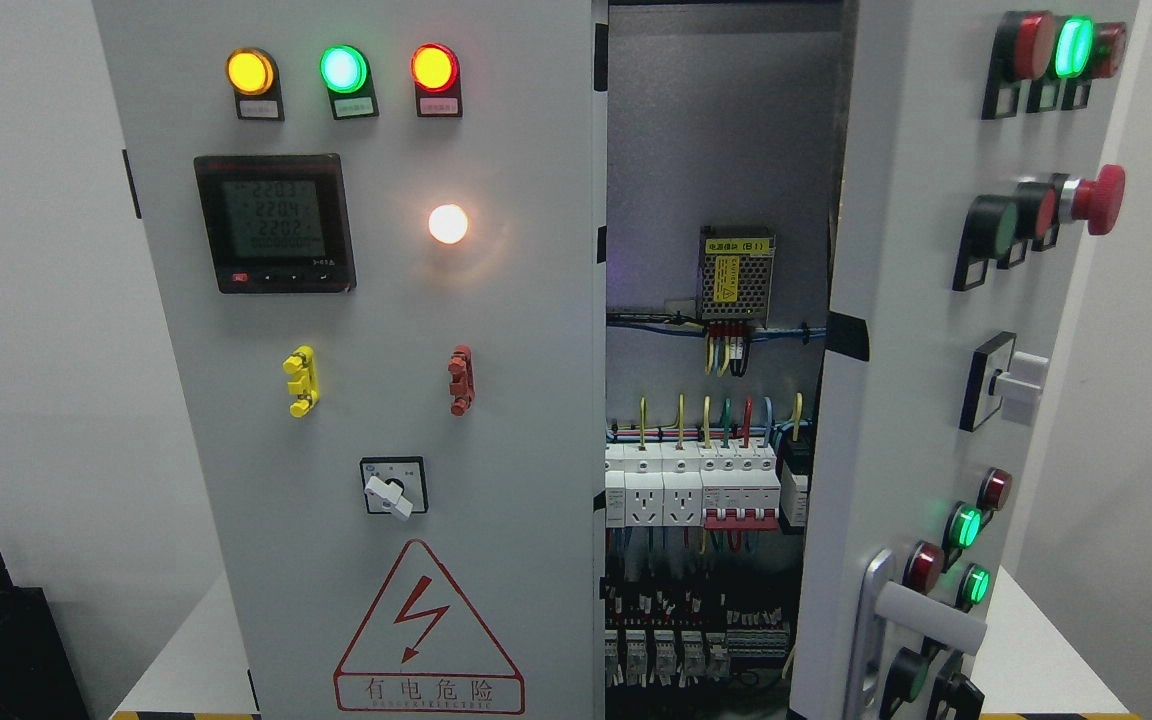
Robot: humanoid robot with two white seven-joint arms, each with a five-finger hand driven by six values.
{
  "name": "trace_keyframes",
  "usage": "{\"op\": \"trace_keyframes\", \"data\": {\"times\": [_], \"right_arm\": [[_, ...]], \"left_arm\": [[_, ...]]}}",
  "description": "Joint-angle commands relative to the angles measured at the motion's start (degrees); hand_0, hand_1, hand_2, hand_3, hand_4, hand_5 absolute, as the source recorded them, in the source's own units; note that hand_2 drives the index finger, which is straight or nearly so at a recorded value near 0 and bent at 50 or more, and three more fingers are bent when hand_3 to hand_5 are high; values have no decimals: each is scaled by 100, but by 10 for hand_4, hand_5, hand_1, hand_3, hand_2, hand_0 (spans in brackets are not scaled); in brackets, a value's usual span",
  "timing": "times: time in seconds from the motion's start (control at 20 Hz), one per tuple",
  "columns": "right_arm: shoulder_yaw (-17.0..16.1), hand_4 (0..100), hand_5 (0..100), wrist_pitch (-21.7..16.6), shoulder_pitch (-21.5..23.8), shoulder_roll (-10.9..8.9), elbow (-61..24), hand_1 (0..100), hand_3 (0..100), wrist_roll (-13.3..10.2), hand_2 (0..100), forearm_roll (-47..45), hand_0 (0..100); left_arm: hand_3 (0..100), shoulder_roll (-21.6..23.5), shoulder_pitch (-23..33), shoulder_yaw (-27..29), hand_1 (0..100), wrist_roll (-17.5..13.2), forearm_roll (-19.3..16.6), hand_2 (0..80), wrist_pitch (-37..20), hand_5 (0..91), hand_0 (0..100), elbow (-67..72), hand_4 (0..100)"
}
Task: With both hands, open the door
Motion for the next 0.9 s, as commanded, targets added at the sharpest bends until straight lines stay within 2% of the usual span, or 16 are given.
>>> {"op": "trace_keyframes", "data": {"times": [0.0, 0.1, 0.2, 0.35, 0.55, 0.6, 0.7, 0.85], "right_arm": [[58, 0, 0, 31, -9, 24, 9, 0, 0, -35, 0, 12, 0], [58, 0, 0, 58, -44, 24, 9, 0, 0, -44, 0, 117, 0], [40, 0, 0, 66, -44, 41, 9, 0, 0, -61, 0, 337, 0], [40, 0, 0, 75, -44, 59, 9, 0, 0, -61, 0, 390, 0], [-4, 0, 0, 49, -44, 59, 9, 0, 0, -44, 0, 390, 0], [-13, 0, 0, 32, -35, 59, 9, 0, 0, -26, 0, 390, 0], [-13, 0, 0, 23, -44, 59, 9, 0, 0, -9, 0, 390, 0], [-13, 0, 0, 23, -35, 59, 9, 0, 0, -9, 0, 390, 0]], "left_arm": [[0, 0, 149, 167, 0, 0, -6, 0, 1, 0, 0, -180, 30], [0, 0, 158, 149, 0, 0, -6, 0, -25, 0, 0, -241, 30], [0, 9, 333, 149, 0, -61, -49, 0, -52, 0, 0, -896, 30], [0, 123, 1341, 44, 0, -587, -67, 0, -52, 0, 0, -3064, 29], [0, 701, 2748, -194, 0, -721, 108, 0, -226, 0, 0, -6342, 29], [0, 886, 3073, -202, 0, -730, 352, 0, -488, 0, 0, -7090, 29], [0, 1412, 3531, -220, 0, -730, 1159, 0, -1287, 0, 0, -8156, 29], [0, 2659, 3823, -185, 0, -730, 2722, 0, -2238, 0, 0, -9090, 29]]}}
